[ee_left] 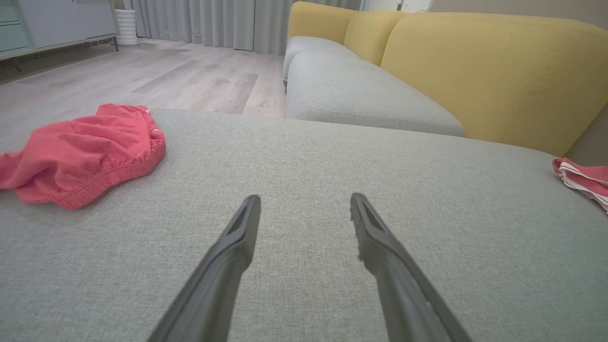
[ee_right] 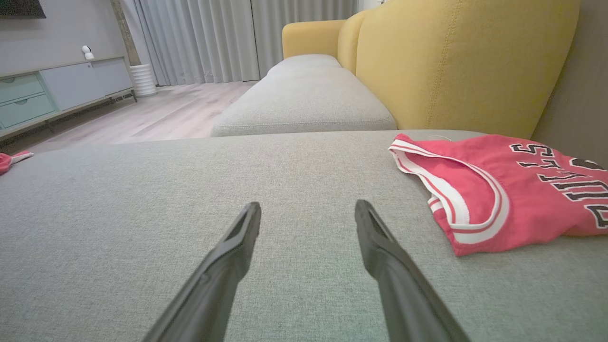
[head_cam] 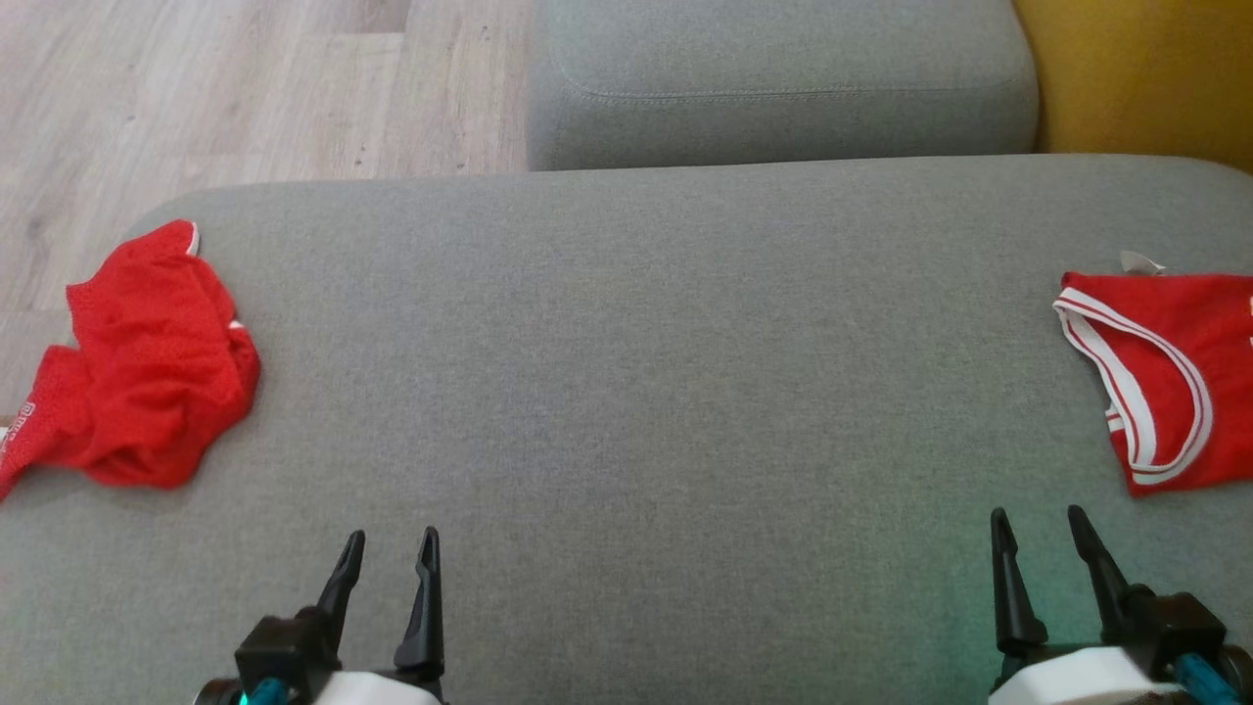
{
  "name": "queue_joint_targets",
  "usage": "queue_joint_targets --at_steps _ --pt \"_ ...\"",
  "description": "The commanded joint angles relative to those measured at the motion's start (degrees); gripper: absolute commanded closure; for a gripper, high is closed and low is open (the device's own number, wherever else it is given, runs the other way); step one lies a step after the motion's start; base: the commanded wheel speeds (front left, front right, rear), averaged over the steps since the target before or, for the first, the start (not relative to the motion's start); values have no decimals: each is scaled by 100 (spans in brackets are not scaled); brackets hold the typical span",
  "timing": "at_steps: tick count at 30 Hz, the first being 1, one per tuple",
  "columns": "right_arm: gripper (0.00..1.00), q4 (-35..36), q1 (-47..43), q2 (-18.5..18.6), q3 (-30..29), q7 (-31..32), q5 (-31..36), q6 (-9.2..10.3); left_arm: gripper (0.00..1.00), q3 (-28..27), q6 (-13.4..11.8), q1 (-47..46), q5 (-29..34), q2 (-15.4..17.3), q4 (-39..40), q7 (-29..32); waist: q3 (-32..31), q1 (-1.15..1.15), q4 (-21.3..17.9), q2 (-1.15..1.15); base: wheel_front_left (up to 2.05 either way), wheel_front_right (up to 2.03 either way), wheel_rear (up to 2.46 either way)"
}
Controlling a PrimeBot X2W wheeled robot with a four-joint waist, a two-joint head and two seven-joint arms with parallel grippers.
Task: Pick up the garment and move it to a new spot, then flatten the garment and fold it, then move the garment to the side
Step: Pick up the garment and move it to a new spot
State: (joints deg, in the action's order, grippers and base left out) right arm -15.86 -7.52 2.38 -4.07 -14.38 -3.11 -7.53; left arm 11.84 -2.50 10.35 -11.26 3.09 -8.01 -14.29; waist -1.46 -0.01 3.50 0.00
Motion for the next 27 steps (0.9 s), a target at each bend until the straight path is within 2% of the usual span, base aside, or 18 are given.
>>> queue_joint_targets --at_steps 1,9,21,27 --pt "0 152 248 51 143 -62 -51 4 0 -221 8 -172 23 -22 160 -71 4 1 15 0 0 0 0" --pt "0 194 224 50 138 -62 -97 4 0 -181 21 -234 45 -22 178 -71 40 1 282 0 0 0 0" --pt "0 229 233 50 226 -62 -71 4 0 -234 -20 -160 3 -22 246 -71 45 1 1718 0 0 0 0" --pt "0 214 259 50 284 -62 6 4 0 -311 -77 -41 -99 -22 338 -71 31 1 2083 0 0 0 0"
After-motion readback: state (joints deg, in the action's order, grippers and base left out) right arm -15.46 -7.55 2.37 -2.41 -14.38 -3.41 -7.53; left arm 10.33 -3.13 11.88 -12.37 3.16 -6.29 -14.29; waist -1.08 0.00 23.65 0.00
